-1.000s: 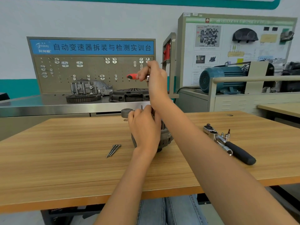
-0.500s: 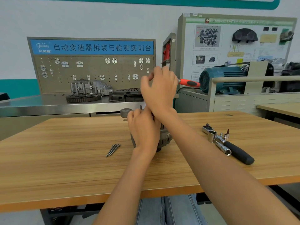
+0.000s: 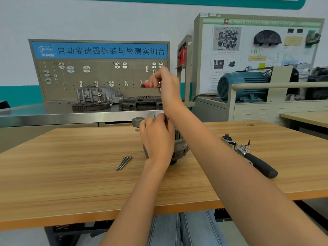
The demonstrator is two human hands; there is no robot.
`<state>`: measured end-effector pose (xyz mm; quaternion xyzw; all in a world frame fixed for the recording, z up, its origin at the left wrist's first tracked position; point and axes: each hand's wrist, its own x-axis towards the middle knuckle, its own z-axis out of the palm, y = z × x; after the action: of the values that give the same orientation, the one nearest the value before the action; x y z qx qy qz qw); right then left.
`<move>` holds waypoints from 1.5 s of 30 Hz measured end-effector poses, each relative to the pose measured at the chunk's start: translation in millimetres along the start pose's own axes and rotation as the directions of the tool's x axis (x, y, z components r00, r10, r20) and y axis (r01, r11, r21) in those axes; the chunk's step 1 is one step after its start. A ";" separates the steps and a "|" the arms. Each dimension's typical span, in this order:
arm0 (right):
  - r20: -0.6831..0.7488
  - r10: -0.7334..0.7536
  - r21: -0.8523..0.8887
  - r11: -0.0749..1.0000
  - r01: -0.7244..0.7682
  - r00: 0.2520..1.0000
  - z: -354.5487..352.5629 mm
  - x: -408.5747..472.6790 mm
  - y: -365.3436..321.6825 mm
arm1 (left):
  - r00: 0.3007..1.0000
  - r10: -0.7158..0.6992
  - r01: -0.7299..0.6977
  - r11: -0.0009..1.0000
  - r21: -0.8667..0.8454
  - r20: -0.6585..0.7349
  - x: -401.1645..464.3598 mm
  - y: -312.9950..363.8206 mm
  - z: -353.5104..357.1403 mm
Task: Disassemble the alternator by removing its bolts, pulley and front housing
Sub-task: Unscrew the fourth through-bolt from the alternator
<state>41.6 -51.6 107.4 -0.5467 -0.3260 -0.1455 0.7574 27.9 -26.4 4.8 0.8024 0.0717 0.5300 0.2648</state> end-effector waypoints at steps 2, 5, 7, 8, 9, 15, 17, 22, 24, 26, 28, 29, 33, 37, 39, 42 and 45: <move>-0.096 -0.160 -0.180 0.974 0.141 0.982 -0.5 -5.7 6.7 | 1.000 0.011 -0.011 1.000 0.010 0.012 -0.2 -0.1 -1.6; -0.045 -0.472 -0.837 0.498 0.224 0.880 -7.1 -12.2 19.1 | 0.998 0.046 -0.049 0.996 0.070 0.046 -0.3 -1.9 -2.8; 0.043 -0.479 -0.991 0.094 0.100 0.877 -11.2 -11.6 24.5 | 0.998 0.046 -0.049 0.997 0.063 0.034 -0.1 -1.2 -3.0; 0.045 -0.460 -0.995 0.055 0.079 0.887 -12.1 -11.5 23.3 | 0.999 0.044 -0.046 0.997 0.063 0.026 0.1 -0.4 -2.8; 0.039 -0.467 -0.992 0.089 0.091 0.883 -11.4 -11.5 21.4 | 0.999 0.039 -0.041 0.997 0.067 0.022 -0.4 0.1 -2.7; -0.020 -0.516 -0.831 0.484 0.273 0.856 -2.5 -8.6 19.1 | 0.999 0.040 -0.041 0.997 0.067 0.023 -1.6 -0.2 0.2; -0.043 -0.425 -0.706 0.653 0.274 0.904 -3.9 -2.6 15.7 | 1.000 0.029 -0.029 0.999 0.027 -0.003 -1.6 0.5 0.7; -0.067 -0.086 -0.117 0.990 0.077 0.994 -10.3 8.2 4.9 | 0.998 0.039 -0.038 0.999 0.022 -0.042 -0.5 0.2 3.3; 0.012 0.059 0.146 0.987 -0.060 0.998 -14.9 13.0 2.3 | 0.998 0.052 -0.051 0.998 0.028 -0.036 -0.1 -0.5 3.9; 0.091 0.117 0.328 0.934 -0.141 0.989 -19.7 16.0 0.9 | 0.998 0.057 -0.056 0.998 0.031 -0.034 -0.7 -0.4 4.0; 0.075 0.134 0.359 0.921 -0.152 0.988 -21.0 17.2 -0.3 | 0.997 0.066 -0.065 0.997 0.038 -0.033 -1.5 -0.4 3.4; 0.044 0.132 0.331 0.933 -0.139 0.990 -19.7 15.8 0.0 | 0.997 0.073 -0.071 0.996 0.047 -0.032 -2.0 -0.7 3.0; -0.074 -0.197 -0.349 0.923 0.160 0.978 -3.0 -1.4 9.6 | 0.998 0.062 -0.062 0.998 0.023 -0.004 -1.0 -2.9 -1.2; 0.005 -0.509 -0.993 0.100 0.065 0.860 -2.6 -12.8 28.9 | 0.997 0.067 -0.072 0.990 -0.122 -0.046 -4.4 2.3 -6.1; 0.009 -0.536 -0.987 0.130 0.093 0.844 -2.7 -13.9 27.1 | 0.997 0.056 -0.064 0.990 -0.128 -0.061 -5.8 4.0 -5.8; -0.039 -0.534 -0.942 0.302 0.147 0.844 0.4 -11.7 22.8 | 0.995 0.090 -0.091 0.996 -0.017 -0.038 -4.4 -0.1 -1.3; -0.080 -0.495 -0.859 0.474 0.192 0.865 0.2 -4.6 18.4 | 0.998 0.069 -0.069 0.996 0.059 0.009 -2.1 -3.5 2.5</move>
<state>48.7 -45.4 91.0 -0.7276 -0.1957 -0.5186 0.4042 29.8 -25.2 0.6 0.8137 0.0588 0.5339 0.2225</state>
